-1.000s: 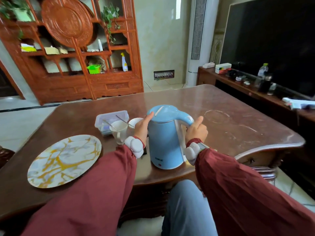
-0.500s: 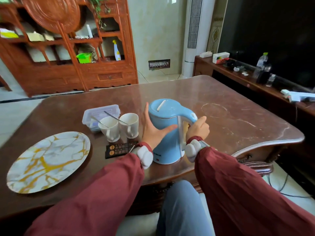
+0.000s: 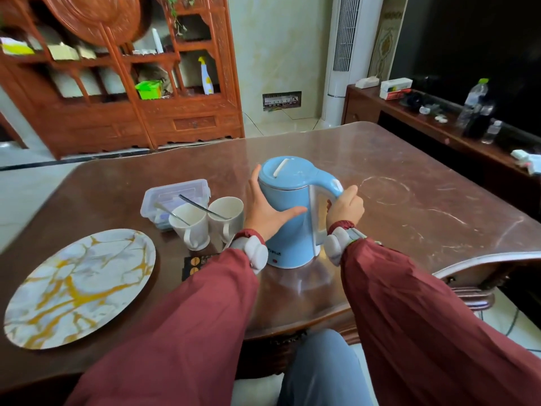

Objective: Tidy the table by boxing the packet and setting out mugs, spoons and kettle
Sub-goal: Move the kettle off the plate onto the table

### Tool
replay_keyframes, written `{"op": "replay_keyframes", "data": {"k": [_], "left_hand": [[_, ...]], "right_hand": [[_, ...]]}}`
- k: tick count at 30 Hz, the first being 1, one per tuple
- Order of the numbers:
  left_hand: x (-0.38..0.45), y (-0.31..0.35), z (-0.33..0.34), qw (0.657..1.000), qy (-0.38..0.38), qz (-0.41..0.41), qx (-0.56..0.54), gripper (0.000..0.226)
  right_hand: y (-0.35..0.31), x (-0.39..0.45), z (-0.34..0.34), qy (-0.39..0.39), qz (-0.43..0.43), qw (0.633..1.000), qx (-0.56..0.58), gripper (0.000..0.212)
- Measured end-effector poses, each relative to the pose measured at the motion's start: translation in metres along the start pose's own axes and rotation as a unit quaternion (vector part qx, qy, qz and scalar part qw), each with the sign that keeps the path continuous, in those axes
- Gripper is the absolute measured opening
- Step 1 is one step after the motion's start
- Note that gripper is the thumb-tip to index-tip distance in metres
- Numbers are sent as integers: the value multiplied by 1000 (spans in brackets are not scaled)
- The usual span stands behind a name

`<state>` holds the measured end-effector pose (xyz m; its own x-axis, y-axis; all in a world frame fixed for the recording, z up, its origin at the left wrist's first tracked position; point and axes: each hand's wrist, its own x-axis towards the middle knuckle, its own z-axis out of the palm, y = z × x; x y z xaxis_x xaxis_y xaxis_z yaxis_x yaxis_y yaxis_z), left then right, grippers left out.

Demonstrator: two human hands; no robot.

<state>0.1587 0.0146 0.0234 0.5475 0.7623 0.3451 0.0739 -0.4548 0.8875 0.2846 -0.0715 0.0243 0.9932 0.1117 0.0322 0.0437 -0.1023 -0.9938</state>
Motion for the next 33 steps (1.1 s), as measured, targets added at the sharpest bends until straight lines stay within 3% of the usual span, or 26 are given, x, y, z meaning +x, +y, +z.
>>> {"op": "replay_keyframes", "data": {"k": [5,8,13,19,22,25,27,29,31,33], "left_hand": [[26,-10,-2,1000,-2,-11,-6,121],[38,-13,-3,1000,-3,-19,-9,121],[51,-18,-4,1000,-5,-22,-7,122],[53,-14,-7,1000,-15,-10,16,120],[49,-7,-8,999,-5,0,48,113],[43,-6,-10,993,12,21,120,96],[40,-6,-13,989,2,34,147,90],[41,-5,-15,988,-1,32,154,89],[41,-4,-16,988,-8,18,152,89],[40,-2,-18,989,-16,0,147,91]], "right_hand": [[1,16,23,-25,-4,999,-20,58],[-3,23,34,-35,-11,999,-27,44],[-7,29,40,-45,-20,997,-52,38],[-15,20,35,-78,17,997,-11,58],[-16,17,31,-98,-12,995,-25,78],[-20,7,26,-131,-67,984,-100,77],[-21,4,23,-130,-66,985,-94,85],[-22,2,21,-128,-72,982,-115,74],[-22,-1,19,-135,-79,976,-155,44],[-19,-4,17,-122,-82,974,-171,30]]}}
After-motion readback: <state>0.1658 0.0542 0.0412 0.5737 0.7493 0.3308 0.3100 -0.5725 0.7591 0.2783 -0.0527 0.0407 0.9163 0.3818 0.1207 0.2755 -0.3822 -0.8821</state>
